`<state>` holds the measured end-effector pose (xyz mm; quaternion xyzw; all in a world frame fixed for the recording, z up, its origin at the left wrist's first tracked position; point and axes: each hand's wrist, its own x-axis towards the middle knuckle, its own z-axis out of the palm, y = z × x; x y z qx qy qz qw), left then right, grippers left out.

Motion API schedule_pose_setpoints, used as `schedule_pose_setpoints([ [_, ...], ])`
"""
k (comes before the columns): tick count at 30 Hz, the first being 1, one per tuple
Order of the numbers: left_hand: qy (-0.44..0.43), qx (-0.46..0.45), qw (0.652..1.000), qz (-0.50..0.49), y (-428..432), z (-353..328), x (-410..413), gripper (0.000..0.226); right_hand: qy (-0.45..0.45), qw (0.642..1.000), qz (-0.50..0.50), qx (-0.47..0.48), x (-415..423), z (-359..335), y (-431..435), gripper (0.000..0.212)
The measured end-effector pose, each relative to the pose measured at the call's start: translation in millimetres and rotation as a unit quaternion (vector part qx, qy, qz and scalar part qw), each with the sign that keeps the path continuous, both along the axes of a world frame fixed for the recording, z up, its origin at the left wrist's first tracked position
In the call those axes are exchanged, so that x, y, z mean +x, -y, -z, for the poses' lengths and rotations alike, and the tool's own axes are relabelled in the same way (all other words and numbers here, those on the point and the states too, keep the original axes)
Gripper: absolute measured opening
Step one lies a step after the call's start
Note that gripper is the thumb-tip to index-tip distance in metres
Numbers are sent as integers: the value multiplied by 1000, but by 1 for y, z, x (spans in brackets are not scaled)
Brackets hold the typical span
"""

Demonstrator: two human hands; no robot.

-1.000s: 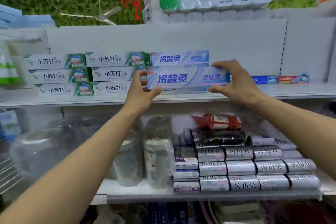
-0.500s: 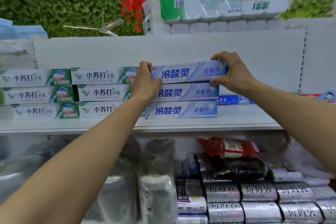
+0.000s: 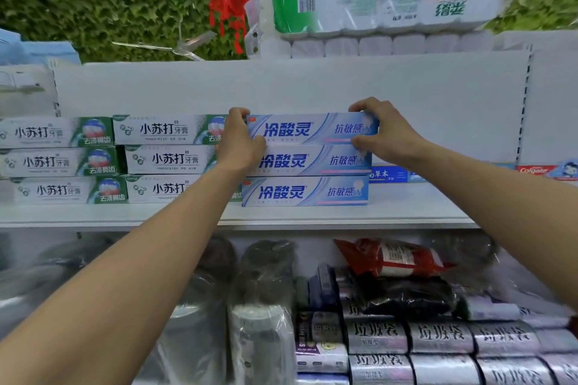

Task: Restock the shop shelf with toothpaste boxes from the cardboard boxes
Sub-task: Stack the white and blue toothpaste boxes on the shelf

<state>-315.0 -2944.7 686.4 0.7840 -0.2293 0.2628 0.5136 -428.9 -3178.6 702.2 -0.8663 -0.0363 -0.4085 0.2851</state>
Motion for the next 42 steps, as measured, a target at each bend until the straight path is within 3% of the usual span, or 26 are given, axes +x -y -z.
schedule_pose_setpoints([
  [9, -13, -44, 998, 36, -3, 5, -5, 59, -6, 1000, 10, -10, -4, 0, 1, 50],
  [14, 36, 6, 999, 4, -10, 8, -14, 62, 21, 999, 41, -20, -18, 5, 3, 49],
  [20, 123, 91, 982, -106, -4, 24, -55, 57, 13, 982, 165, -88, -56, 24, 8, 51],
  [25, 165, 88, 979, -81, 11, 61, -115, 46, 4, 980, 155, -129, -105, 60, 21, 43],
  [42, -16, 214, 977, 10, 114, 214, -305, 25, -173, 959, 125, -185, -290, 207, 102, 36],
])
